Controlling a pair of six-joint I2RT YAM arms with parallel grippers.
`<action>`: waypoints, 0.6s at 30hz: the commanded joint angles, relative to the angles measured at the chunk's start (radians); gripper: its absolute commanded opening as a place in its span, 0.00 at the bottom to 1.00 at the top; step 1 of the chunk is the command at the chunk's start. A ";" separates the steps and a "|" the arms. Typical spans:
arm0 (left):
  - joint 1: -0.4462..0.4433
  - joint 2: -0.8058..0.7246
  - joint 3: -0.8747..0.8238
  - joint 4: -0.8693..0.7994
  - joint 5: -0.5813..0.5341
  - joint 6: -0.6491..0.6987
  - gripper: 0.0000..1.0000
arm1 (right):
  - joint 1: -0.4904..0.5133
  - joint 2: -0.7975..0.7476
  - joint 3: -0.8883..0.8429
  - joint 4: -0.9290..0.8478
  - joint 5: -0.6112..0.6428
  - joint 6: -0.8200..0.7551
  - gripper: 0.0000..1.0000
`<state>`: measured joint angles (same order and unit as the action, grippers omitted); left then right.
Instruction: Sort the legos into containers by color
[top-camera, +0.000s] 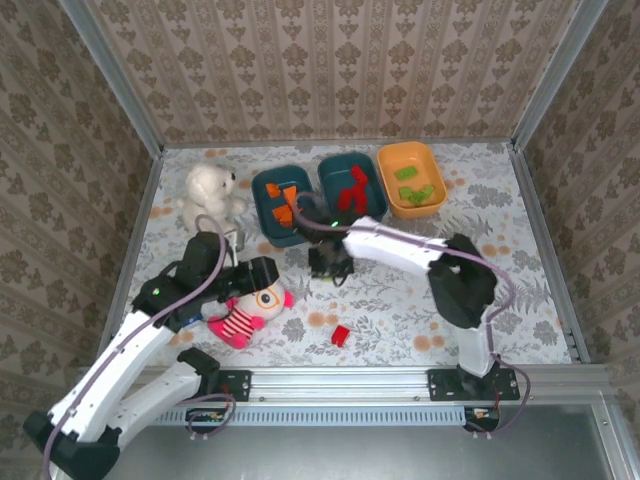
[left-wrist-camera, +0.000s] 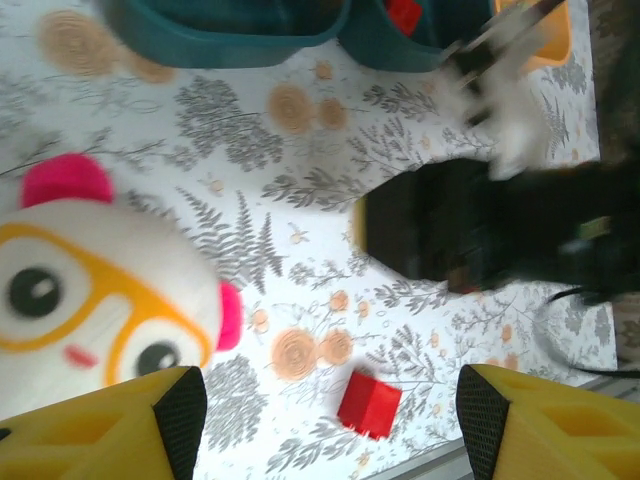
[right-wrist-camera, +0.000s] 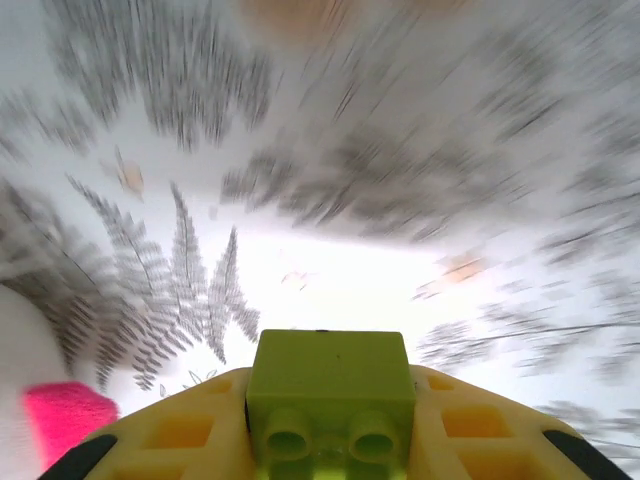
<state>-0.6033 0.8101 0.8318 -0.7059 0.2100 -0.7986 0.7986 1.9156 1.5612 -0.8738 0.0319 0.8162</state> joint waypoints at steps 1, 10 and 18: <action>-0.020 0.132 0.057 0.213 0.054 -0.030 0.70 | -0.163 -0.118 0.005 -0.065 0.089 -0.096 0.29; -0.010 0.579 0.335 0.457 0.147 -0.028 0.71 | -0.526 0.019 0.214 0.016 0.047 -0.199 0.28; 0.010 0.903 0.592 0.558 0.221 -0.014 0.70 | -0.644 0.312 0.522 0.046 0.049 -0.225 0.29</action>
<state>-0.6029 1.6405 1.3407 -0.2108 0.3752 -0.8185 0.1734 2.1471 1.9900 -0.8268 0.0757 0.6266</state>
